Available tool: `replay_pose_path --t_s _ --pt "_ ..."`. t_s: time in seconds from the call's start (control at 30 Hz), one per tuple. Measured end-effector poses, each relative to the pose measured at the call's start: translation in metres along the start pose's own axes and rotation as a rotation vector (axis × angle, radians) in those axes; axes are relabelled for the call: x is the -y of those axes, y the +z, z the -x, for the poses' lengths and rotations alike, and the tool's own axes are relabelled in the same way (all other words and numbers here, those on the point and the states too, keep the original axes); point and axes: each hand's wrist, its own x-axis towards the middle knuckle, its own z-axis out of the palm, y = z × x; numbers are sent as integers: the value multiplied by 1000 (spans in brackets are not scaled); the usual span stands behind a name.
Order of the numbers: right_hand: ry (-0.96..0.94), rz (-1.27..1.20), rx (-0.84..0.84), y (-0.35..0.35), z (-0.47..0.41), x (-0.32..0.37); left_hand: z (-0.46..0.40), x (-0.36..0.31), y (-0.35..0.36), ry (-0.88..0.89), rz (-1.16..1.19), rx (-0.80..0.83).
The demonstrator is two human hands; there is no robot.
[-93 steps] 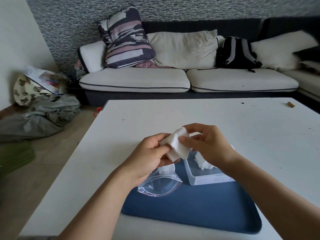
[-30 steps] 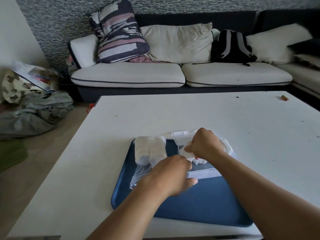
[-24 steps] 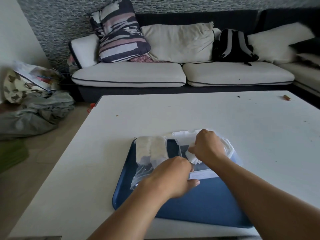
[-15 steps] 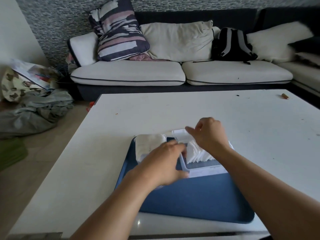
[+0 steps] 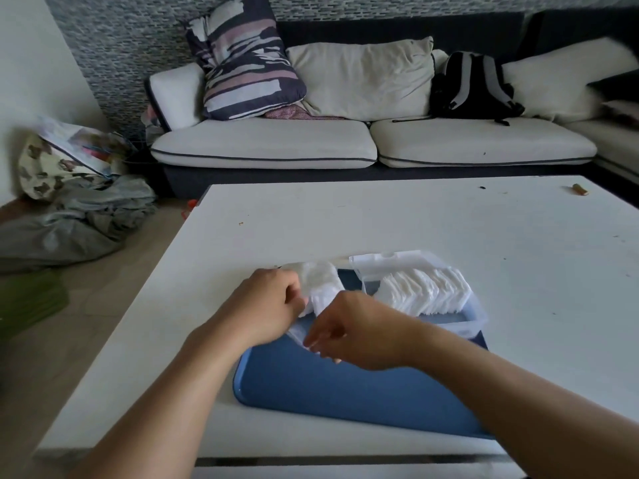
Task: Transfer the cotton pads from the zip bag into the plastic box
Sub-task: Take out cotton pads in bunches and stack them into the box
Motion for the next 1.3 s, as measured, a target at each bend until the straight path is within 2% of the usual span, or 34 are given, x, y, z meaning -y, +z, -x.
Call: replay_pose_path --t_s 0.07,0.13,0.2,0.3,0.53,0.63,0.8,0.93,1.3 --pt "-31 251 -91 11 -12 -4 0 -3 -2 31 60 -61" --pt "49 417 -192 8 -19 -6 -2 -6 -2 54 114 -99" --pt "124 526 -291 1 -23 -7 -4 -9 -1 77 173 -128" --pt "172 626 -319 -2 -28 -7 -7 -14 -1 113 225 -150" --pt "192 650 -325 -1 -40 -13 -11 -17 2 101 191 -144" --pt "191 642 -318 1 -41 -14 -11 -13 2 45 132 -159" --pt "203 615 -279 3 -41 -26 -6 -7 7 -119 -6 -1" --pt "154 565 -323 4 -38 -29 -10 -11 13 -199 26 34" --pt "100 505 -333 8 -42 -32 -18 -9 17 -169 57 9"
